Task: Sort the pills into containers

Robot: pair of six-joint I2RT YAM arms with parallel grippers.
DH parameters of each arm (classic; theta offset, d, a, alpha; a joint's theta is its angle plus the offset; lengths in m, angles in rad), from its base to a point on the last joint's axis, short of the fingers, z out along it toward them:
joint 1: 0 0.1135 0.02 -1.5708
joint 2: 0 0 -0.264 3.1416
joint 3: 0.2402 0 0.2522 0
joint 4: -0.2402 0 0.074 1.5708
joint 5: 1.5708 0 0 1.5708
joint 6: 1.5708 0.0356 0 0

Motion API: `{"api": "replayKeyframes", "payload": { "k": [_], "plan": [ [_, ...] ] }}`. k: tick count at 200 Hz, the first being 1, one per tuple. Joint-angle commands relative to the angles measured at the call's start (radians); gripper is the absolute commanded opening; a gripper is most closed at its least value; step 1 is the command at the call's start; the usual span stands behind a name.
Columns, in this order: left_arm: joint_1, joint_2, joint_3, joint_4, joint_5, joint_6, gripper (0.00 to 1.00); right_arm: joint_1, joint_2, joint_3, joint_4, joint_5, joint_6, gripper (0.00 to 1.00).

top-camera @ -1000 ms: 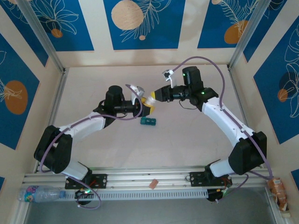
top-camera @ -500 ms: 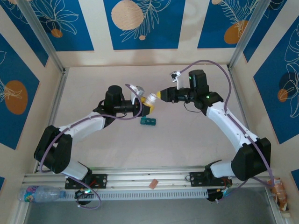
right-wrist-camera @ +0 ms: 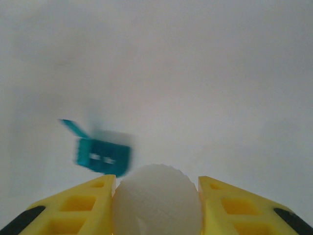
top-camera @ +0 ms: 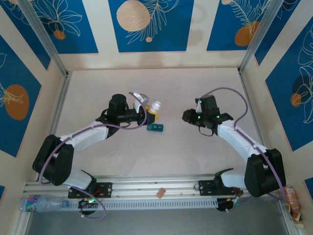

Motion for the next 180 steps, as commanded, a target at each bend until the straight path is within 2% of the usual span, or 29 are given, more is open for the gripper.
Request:
{"api": "replayKeyframes", "payload": {
  "k": [1, 81, 120, 147, 180],
  "plan": [
    [0.008, -0.045, -0.021, 0.03, -0.026, -0.004, 0.0, 0.024, 0.018, -0.052, -0.032, 0.191, 0.139, 0.39],
    [0.01, -0.104, -0.061, -0.047, -0.062, 0.031, 0.0, 0.035, 0.153, -0.021, -0.098, 0.413, 0.33, 0.39],
    [0.011, -0.117, -0.068, -0.058, -0.064, 0.034, 0.0, 0.064, 0.199, -0.012, -0.117, 0.458, 0.374, 0.4],
    [0.011, -0.122, -0.069, -0.062, -0.064, 0.034, 0.0, 0.086, 0.237, -0.006, -0.126, 0.457, 0.388, 0.46],
    [0.011, -0.13, -0.071, -0.058, -0.067, 0.026, 0.0, 0.105, 0.273, 0.01, -0.131, 0.442, 0.388, 0.69]
  ]
}}
